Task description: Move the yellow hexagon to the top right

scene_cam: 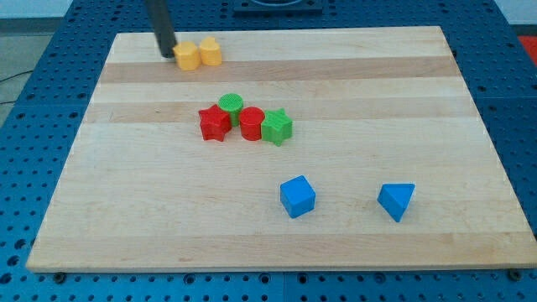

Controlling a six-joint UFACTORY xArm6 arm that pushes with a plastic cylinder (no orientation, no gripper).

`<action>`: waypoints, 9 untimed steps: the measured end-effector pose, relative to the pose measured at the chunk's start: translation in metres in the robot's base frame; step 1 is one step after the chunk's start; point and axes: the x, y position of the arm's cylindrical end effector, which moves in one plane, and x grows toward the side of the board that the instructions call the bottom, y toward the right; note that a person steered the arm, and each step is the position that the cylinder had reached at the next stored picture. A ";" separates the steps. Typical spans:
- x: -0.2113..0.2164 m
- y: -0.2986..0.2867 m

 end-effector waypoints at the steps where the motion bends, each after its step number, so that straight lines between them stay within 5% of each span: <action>1: -0.006 -0.015; 3: 0.008 -0.007; 5: 0.067 0.144; 7: 0.080 0.116; 9: 0.136 0.192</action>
